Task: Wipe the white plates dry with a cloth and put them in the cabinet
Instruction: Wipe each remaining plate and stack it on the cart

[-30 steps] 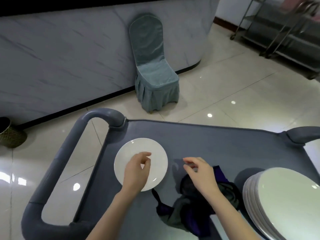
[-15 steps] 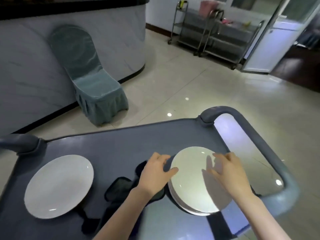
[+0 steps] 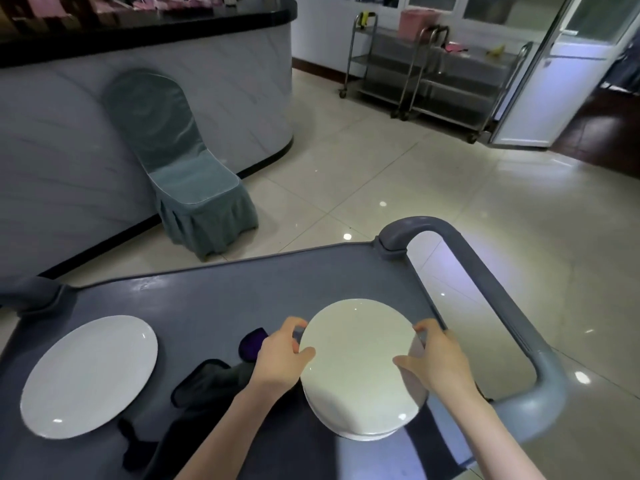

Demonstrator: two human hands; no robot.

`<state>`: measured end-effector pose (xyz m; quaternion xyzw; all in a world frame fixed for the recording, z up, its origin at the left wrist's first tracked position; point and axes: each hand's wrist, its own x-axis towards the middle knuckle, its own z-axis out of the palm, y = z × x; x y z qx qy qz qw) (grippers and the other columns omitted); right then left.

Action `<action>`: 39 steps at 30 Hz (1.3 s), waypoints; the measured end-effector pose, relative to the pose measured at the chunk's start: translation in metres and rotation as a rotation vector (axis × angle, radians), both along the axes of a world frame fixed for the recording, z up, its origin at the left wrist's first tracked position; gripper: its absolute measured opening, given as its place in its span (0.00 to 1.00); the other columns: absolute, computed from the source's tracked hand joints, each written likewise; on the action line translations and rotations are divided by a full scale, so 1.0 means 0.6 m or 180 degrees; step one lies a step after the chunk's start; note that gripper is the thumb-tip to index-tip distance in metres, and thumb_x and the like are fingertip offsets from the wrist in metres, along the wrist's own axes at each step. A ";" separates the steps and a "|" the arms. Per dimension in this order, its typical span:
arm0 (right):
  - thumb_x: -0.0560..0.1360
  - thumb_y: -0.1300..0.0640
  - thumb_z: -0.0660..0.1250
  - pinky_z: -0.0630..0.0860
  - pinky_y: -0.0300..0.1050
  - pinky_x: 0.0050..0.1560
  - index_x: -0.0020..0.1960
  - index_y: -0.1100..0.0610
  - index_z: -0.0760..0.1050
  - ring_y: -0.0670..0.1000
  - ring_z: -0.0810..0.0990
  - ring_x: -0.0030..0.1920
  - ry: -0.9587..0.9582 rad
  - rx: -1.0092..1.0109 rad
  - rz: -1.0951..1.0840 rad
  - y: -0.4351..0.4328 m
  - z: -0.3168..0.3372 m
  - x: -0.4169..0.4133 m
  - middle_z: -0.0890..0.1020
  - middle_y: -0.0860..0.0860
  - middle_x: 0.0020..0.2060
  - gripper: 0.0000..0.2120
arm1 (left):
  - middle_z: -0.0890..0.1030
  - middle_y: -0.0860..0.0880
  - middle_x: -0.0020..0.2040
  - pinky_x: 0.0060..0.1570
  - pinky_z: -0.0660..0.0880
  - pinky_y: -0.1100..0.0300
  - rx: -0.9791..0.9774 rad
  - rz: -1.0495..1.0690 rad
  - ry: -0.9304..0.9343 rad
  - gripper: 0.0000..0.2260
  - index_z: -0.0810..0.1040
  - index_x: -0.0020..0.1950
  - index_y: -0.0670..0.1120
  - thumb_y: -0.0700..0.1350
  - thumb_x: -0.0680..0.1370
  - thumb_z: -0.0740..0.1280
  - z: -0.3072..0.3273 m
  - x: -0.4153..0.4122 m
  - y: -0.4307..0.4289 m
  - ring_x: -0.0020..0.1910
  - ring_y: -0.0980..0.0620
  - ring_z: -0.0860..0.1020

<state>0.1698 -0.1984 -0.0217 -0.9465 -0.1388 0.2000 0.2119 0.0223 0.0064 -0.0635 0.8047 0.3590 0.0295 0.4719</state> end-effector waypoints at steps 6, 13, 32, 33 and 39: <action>0.69 0.51 0.78 0.75 0.49 0.52 0.62 0.54 0.70 0.57 0.78 0.52 0.0050 0.0082 0.0043 0.000 -0.002 0.001 0.75 0.54 0.56 0.26 | 0.73 0.49 0.33 0.43 0.77 0.50 -0.0355 0.0216 -0.0233 0.15 0.75 0.60 0.56 0.40 0.77 0.68 -0.004 -0.011 -0.003 0.34 0.52 0.73; 0.68 0.56 0.78 0.68 0.39 0.40 0.56 0.51 0.74 0.50 0.76 0.46 0.0007 0.1131 0.0067 0.019 0.010 0.005 0.78 0.53 0.50 0.20 | 0.81 0.44 0.41 0.37 0.81 0.56 -0.0971 0.0554 -0.0769 0.15 0.78 0.56 0.58 0.39 0.76 0.68 0.019 -0.029 0.011 0.40 0.47 0.80; 0.79 0.61 0.67 0.72 0.38 0.58 0.52 0.42 0.82 0.41 0.79 0.60 0.1369 0.2727 -0.0069 0.260 -0.037 -0.166 0.80 0.37 0.57 0.14 | 0.85 0.50 0.38 0.33 0.79 0.59 -0.1532 0.1452 -0.1481 0.13 0.83 0.60 0.49 0.40 0.83 0.61 0.035 -0.266 0.158 0.34 0.53 0.82; 0.79 0.61 0.67 0.72 0.38 0.59 0.52 0.41 0.83 0.40 0.78 0.60 0.1382 0.2702 -0.0056 0.269 -0.039 -0.169 0.81 0.37 0.58 0.14 | 0.85 0.50 0.38 0.35 0.80 0.58 -0.1436 0.1540 -0.1389 0.13 0.82 0.60 0.48 0.39 0.83 0.60 0.020 -0.280 0.160 0.34 0.53 0.82; 0.79 0.61 0.67 0.74 0.44 0.66 0.55 0.43 0.83 0.45 0.80 0.61 0.1469 0.2474 -0.0018 0.289 -0.052 -0.168 0.81 0.43 0.60 0.14 | 0.82 0.54 0.52 0.55 0.76 0.61 -0.0322 0.1085 0.0114 0.15 0.80 0.60 0.51 0.47 0.74 0.74 -0.080 -0.355 0.144 0.50 0.57 0.79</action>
